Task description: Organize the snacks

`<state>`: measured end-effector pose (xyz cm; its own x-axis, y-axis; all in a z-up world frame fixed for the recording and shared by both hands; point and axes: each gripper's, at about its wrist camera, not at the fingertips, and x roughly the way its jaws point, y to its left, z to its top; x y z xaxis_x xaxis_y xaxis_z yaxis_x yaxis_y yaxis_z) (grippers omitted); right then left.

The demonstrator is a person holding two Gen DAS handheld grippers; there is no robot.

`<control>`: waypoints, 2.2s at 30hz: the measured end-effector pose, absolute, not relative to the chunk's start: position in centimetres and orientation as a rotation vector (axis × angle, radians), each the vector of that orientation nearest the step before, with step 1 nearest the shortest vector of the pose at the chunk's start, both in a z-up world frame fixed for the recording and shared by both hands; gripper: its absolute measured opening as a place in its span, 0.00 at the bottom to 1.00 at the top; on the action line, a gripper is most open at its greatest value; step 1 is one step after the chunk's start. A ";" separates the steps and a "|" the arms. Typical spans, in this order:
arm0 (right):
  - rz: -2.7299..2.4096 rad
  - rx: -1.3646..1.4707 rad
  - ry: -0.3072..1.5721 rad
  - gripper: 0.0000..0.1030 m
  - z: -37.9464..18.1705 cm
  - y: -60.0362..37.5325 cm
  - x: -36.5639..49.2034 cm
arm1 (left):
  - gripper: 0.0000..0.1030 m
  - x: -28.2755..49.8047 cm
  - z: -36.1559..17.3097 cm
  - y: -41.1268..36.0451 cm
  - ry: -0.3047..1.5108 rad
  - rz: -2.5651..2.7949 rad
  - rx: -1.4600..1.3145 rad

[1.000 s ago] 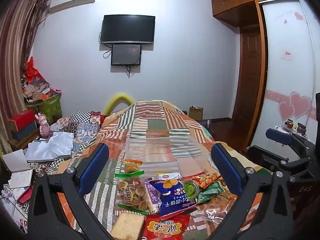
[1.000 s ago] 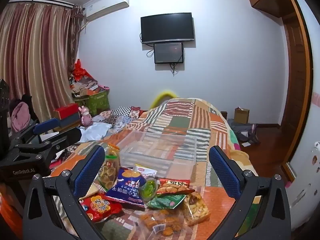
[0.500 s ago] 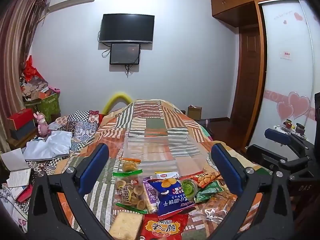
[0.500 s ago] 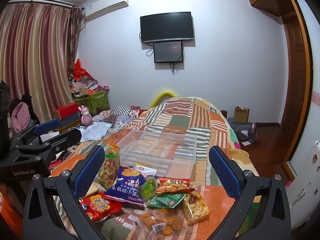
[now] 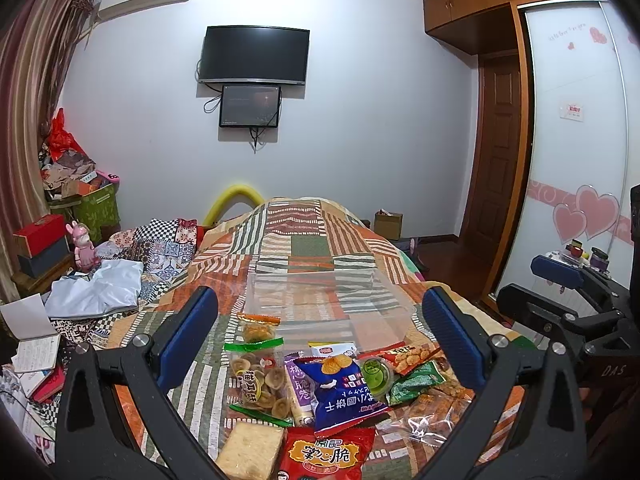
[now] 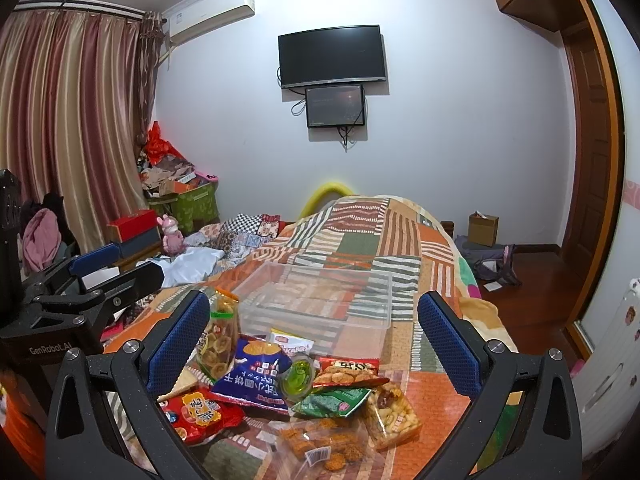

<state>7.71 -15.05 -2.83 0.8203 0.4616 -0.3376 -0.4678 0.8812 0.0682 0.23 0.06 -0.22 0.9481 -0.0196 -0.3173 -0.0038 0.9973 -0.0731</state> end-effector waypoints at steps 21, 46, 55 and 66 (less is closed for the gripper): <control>0.495 -0.010 0.351 1.00 -2.6 -15.0 7.6 | 1.00 0.2 -0.4 0.2 0.323 -0.009 -0.075; 0.495 0.002 0.349 1.00 -2.4 -15.1 7.4 | 1.00 0.0 -0.3 0.2 0.325 -0.008 -0.076; 0.497 0.004 0.352 1.00 -2.5 -15.1 7.4 | 1.00 0.0 -0.4 0.2 0.325 -0.008 -0.075; 0.501 -0.001 0.368 1.00 -3.1 -14.8 7.8 | 1.00 0.3 -0.9 0.3 0.339 -0.003 -0.077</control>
